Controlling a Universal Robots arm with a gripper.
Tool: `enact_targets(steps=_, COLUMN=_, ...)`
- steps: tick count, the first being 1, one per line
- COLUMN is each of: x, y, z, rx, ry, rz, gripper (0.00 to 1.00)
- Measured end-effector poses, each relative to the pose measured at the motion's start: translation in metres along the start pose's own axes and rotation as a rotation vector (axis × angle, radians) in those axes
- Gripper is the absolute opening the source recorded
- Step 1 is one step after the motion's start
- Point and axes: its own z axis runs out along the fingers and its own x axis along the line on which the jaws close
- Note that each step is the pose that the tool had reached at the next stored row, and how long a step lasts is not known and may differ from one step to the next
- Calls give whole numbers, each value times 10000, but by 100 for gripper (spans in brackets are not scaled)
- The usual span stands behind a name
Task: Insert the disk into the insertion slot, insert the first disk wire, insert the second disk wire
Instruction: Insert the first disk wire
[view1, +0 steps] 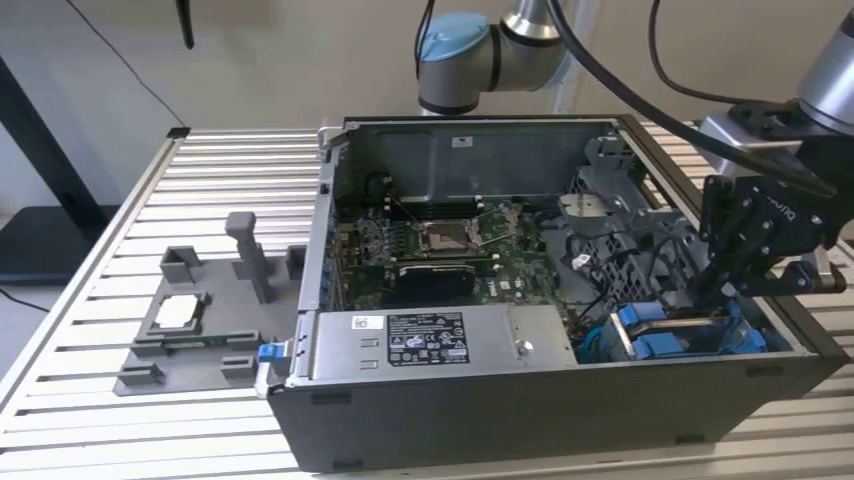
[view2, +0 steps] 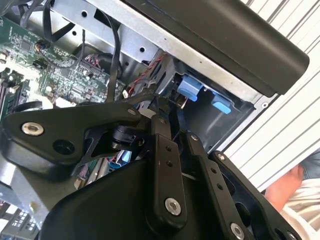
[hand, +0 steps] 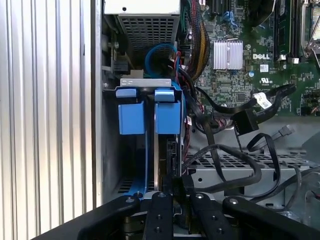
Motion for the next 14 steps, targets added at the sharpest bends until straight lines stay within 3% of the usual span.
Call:
enact_targets(steps=8, x=1, y=-1, z=28, rx=87, ry=0, rz=-2, gripper=19)
enact_targets(steps=14, x=1, y=-1, z=44, rx=94, ry=2, rz=-1, gripper=19)
